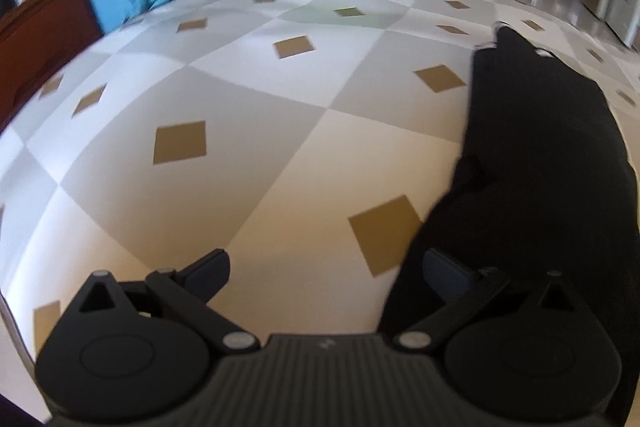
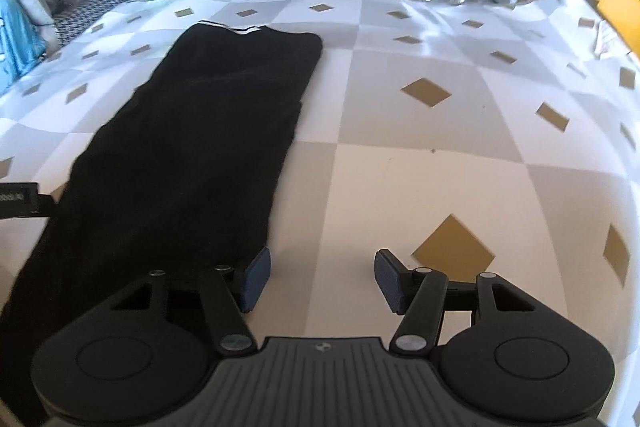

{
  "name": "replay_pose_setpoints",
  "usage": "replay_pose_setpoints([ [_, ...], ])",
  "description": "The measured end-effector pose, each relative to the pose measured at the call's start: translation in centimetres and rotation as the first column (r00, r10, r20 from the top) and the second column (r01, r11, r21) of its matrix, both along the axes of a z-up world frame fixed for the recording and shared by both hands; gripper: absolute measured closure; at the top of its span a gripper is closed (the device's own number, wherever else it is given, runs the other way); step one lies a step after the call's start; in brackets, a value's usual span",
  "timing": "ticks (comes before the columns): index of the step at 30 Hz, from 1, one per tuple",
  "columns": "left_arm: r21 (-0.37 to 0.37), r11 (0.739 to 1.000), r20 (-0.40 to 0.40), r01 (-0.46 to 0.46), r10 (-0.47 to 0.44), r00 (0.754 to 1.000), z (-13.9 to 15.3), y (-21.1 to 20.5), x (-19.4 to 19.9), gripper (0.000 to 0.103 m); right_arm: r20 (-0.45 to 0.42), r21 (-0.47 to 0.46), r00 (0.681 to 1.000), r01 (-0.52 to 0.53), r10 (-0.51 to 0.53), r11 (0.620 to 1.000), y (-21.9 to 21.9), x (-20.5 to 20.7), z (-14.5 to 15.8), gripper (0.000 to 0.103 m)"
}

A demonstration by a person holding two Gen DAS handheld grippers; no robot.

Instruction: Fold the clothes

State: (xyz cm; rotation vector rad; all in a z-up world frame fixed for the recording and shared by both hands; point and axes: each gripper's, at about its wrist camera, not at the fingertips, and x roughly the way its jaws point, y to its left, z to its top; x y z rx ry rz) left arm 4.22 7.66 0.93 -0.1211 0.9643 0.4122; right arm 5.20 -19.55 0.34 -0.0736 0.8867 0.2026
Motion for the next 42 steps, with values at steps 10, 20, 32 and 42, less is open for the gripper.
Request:
replay_pose_setpoints([
  [10, 0.057, 0.977, -0.013, 0.207, -0.206, 0.978, 0.9, -4.9, -2.5, 0.0, -0.04, 0.044, 0.995, -0.093, 0.095, 0.995, 0.5, -1.5, 0.4, 0.047],
  [20, 0.085, 0.921, -0.065, 0.379, -0.375, 0.925, -0.2, -8.9, -5.3, 0.0, -0.037, 0.017, 0.991, -0.125, 0.125, 0.992, 1.4, -2.0, 0.1, 0.046],
  [32, 0.029, 0.893, -0.138, 0.449, -0.441, 0.887, -1.0, -8.7, -7.1, 0.0, 0.004, -0.083, 0.99, -0.139, 0.14, 0.987, 1.5, -1.5, -0.4, 0.041],
  [42, 0.009, 0.878, -0.193, 0.479, -0.468, 0.862, -0.8, -8.5, -9.5, 0.0, -0.022, -0.061, 0.998, -0.065, 0.064, 0.996, 0.7, -0.9, -0.2, 0.041],
])
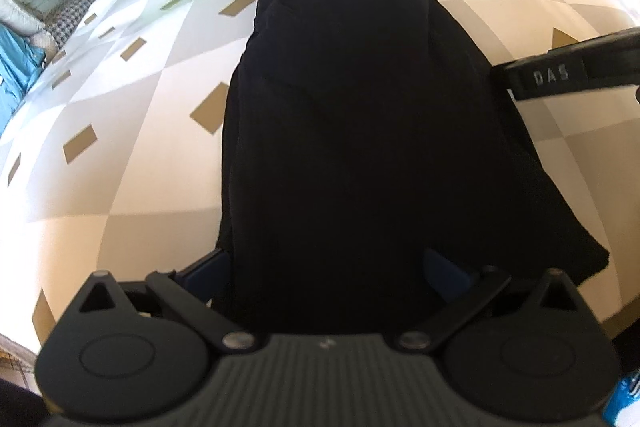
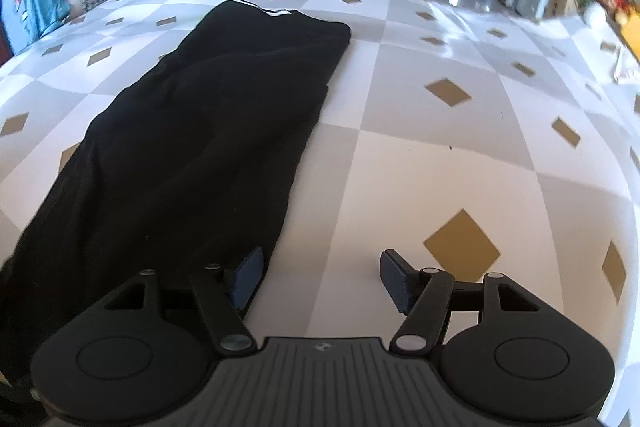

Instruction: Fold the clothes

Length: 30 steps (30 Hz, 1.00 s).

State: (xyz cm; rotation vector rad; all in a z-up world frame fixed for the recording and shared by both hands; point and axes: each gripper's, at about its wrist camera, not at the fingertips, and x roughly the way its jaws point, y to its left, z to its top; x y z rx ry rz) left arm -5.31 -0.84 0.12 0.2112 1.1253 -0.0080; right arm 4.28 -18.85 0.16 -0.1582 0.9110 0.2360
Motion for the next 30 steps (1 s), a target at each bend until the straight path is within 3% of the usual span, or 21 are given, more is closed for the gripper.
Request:
replay_pose_setpoints([
  [6, -0.03, 0.999, 0.014, -0.02, 0.02, 1.0, 0.4, 0.8, -0.4, 0.0, -0.058, 0.039, 0.998, -0.031, 0.033, 0.999, -0.3, -0.7, 0.5, 0.041],
  [10, -0.042, 0.999, 0.063, 0.0, 0.003, 0.998, 1.0, 0.5, -0.8, 0.0, -0.048, 0.006, 0.995, -0.084, 0.084, 0.996, 0.4, -1.4, 0.6, 0.041],
  [20, -0.09, 0.99, 0.134, 0.105, -0.092, 0.987, 1.6, -1.7, -1.4, 0.0, -0.062, 0.084, 0.998, 0.005, 0.0, 0.996, -0.8, -0.7, 0.8, 0.041],
  [23, -0.099, 0.988, 0.12, 0.122, -0.11, 0.987, 0.9, -2.7, -0.2, 0.0, -0.056, 0.076, 0.998, -0.011, 0.015, 0.997, -0.5, -0.8, 0.6, 0.041],
  [30, -0.15, 0.979, 0.004, 0.138, -0.139, 0.99, -0.5, -2.2, 0.4, 0.0, -0.042, 0.065, 0.999, 0.003, 0.0, 0.998, -0.4, -0.1, 0.3, 0.041],
])
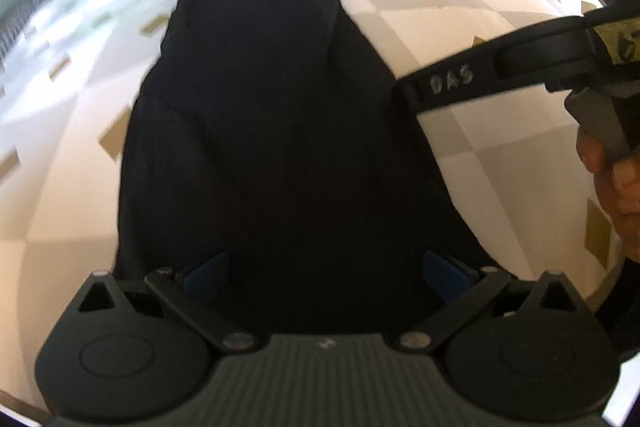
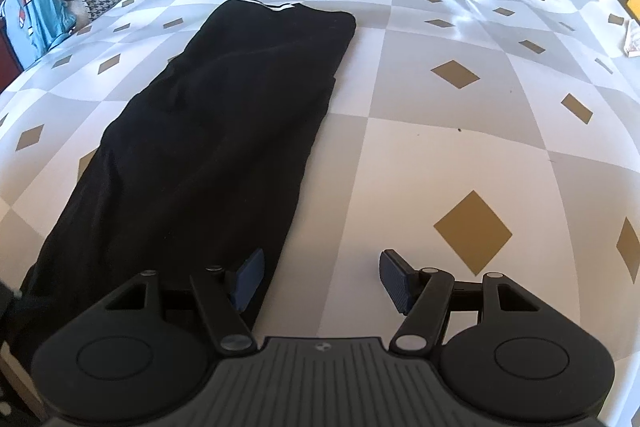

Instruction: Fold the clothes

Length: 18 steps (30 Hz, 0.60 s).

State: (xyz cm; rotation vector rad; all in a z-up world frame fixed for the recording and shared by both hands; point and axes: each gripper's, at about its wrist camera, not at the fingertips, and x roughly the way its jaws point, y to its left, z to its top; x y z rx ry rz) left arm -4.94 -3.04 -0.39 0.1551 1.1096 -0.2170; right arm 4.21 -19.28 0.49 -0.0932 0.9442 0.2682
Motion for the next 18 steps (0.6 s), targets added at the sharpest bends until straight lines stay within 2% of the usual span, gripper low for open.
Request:
replay_pose_setpoints([
  [7, 0.014, 0.999, -0.026, 0.042, -0.042, 0.999, 0.0, 0.8, -0.4, 0.0, 0.002, 0.023, 1.0, 0.004, -0.004, 1.0, 0.4, 0.4, 0.0, 0.041],
  [12, 0.018, 0.998, -0.033, 0.059, -0.058, 0.998, -0.1, 1.0, -0.3, 0.0, 0.037, -0.048, 0.997, -0.065, 0.067, 0.997, 1.7, 0.0, -0.4, 0.04],
  [18, 0.015, 0.998, -0.053, 0.062, -0.061, 0.997, 0.5, 1.3, 0.2, 0.0, 0.011, -0.052, 0.997, -0.079, 0.079, 0.996, 1.6, -0.2, -0.3, 0.037],
])
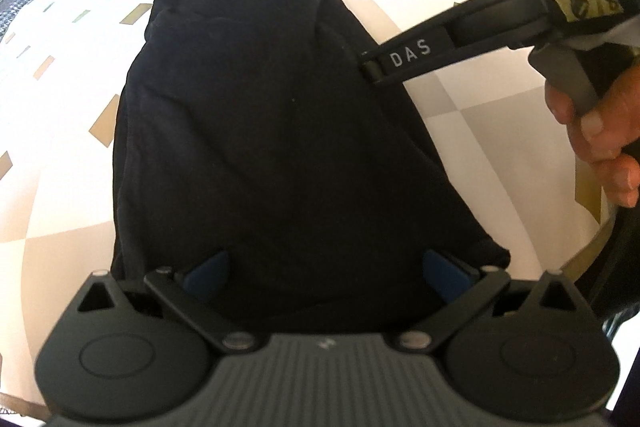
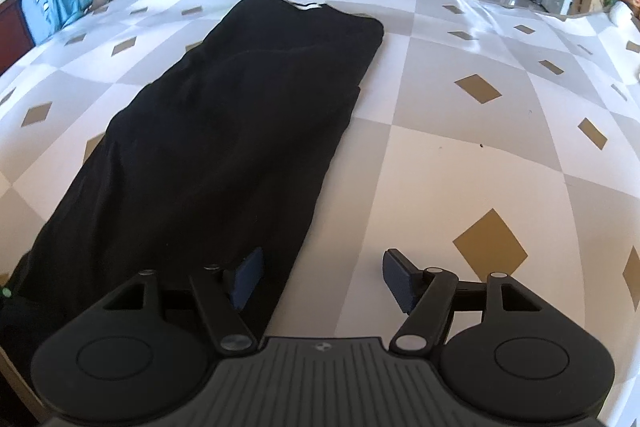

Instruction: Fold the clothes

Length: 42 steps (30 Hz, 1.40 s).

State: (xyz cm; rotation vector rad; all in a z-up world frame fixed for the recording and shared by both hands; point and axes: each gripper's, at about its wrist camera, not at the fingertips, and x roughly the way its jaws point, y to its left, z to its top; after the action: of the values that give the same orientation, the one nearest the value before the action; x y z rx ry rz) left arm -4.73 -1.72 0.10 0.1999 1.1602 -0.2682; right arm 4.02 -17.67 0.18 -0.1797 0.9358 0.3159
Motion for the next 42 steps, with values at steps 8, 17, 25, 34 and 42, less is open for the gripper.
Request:
replay_pose_setpoints([
  [8, -0.024, 0.996, 0.017, -0.08, 0.081, 0.997, 0.9, 1.9, 0.4, 0.0, -0.061, -0.024, 0.998, -0.018, 0.016, 1.0, 0.2, -0.1, 0.4, 0.036],
  [17, -0.091, 0.976, 0.039, -0.199, 0.203, 0.978, 1.9, 4.6, 1.5, 0.0, -0.008, 0.107, 0.997, 0.083, -0.082, 0.991, -1.2, 1.1, 1.4, 0.037],
  [25, -0.077, 0.965, 0.032, -0.25, 0.253, 0.967, 2.1, 6.2, 2.2, 0.0, 0.05, 0.194, 0.999, -0.011, 0.002, 0.981, 0.3, 2.9, 2.8, 0.04],
  [34, -0.079, 0.96, 0.035, -0.269, 0.273, 0.961, 3.4, 7.2, 1.1, 0.0, 0.046, 0.189, 0.978, -0.21, 0.205, 0.959, 3.9, 3.9, 2.5, 0.048],
  [42, -0.087, 0.96, 0.034, -0.266, 0.27, 0.962, 4.3, 8.7, 1.1, 0.0, 0.055, 0.1, 0.92, -0.392, 0.388, 0.915, 7.1, 5.8, 2.3, 0.048],
])
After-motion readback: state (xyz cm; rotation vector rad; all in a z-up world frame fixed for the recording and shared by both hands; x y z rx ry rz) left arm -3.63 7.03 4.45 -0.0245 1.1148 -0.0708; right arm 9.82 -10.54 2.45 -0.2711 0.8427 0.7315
